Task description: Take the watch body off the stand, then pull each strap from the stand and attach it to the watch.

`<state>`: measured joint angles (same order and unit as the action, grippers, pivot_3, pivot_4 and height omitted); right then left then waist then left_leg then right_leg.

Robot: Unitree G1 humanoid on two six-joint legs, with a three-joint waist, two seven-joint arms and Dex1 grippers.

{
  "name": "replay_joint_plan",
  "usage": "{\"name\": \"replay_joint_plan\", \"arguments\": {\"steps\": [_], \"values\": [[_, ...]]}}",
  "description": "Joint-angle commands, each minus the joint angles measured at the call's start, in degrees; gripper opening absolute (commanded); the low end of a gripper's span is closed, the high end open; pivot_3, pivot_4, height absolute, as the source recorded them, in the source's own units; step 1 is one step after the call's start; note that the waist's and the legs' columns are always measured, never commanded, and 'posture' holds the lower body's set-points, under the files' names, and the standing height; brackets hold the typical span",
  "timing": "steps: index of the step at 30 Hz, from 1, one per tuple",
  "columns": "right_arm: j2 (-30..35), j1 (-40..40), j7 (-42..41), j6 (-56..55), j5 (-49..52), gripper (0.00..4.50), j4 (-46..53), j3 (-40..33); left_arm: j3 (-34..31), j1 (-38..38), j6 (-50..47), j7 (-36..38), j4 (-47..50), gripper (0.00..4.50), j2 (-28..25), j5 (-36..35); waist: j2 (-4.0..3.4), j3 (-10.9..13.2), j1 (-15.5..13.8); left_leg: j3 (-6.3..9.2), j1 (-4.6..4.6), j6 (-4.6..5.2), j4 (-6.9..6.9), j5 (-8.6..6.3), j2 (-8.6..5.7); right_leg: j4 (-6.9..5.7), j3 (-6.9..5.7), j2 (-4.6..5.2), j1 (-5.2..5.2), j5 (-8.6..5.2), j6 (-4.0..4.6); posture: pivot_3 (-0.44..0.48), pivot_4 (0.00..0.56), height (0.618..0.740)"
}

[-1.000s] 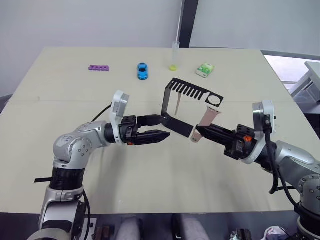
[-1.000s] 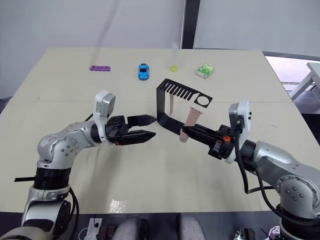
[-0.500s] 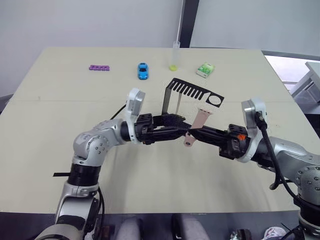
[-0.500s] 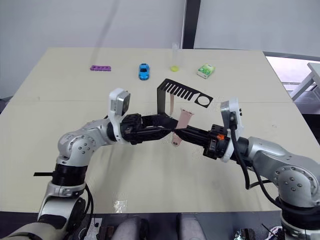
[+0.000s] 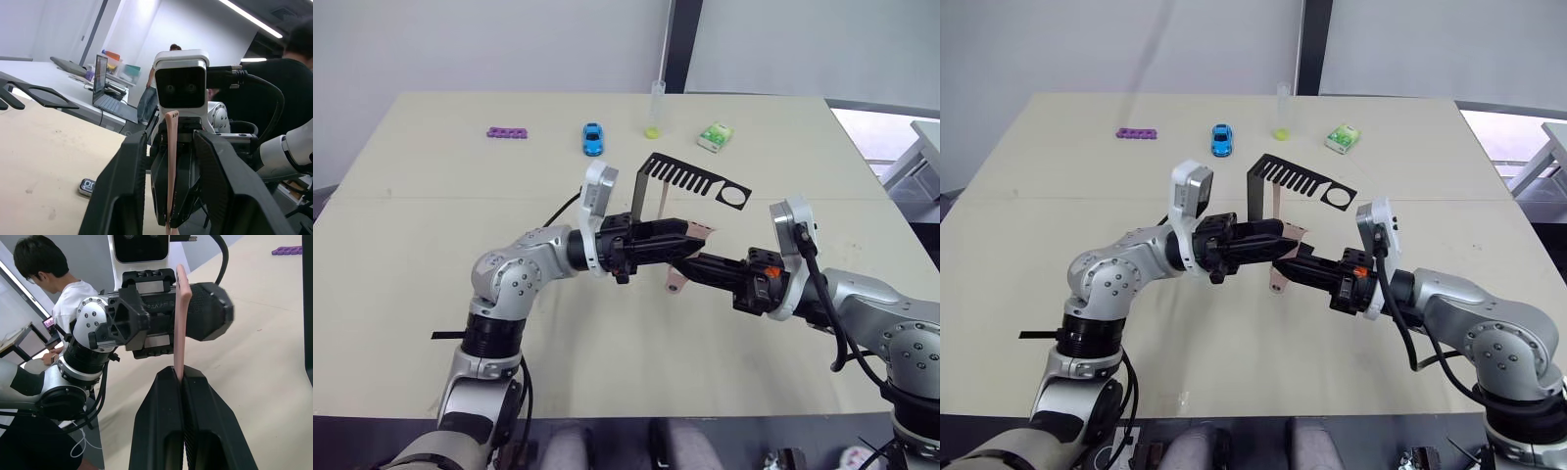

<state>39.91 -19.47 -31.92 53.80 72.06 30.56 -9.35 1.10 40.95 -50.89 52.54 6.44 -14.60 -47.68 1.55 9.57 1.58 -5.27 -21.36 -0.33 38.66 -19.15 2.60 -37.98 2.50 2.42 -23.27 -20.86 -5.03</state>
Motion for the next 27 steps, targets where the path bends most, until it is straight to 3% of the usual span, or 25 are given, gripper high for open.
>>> {"name": "replay_joint_plan", "arguments": {"steps": [1, 27], "values": [[0.65, -0.79, -1.5, -1.13, 0.41, 0.0, 0.34, -1.27, -0.04, 1.04, -0.53, -0.18, 2.55, 1.92, -0.16, -1.66, 0.0, 0.0, 0.02, 0.0, 0.0, 0.0, 0.0, 0.0, 0.0, 0.0, 0.0, 0.0, 0.0, 0.0, 0.0, 0.0, 0.15, 0.74], [1.55, -0.78, -2.13, -1.4, 0.46, 0.0, -0.4, -1.64, 1.15, -0.59, 0.36, 0.9, 2.23, 1.92, -1.38, -0.59, 0.0, 0.0, 0.0, 0.0, 0.0, 0.0, 0.0, 0.0, 0.0, 0.01, 0.0, 0.0, 0.0, 0.0, 0.0, 0.0, 0.15, 0.74]]}}
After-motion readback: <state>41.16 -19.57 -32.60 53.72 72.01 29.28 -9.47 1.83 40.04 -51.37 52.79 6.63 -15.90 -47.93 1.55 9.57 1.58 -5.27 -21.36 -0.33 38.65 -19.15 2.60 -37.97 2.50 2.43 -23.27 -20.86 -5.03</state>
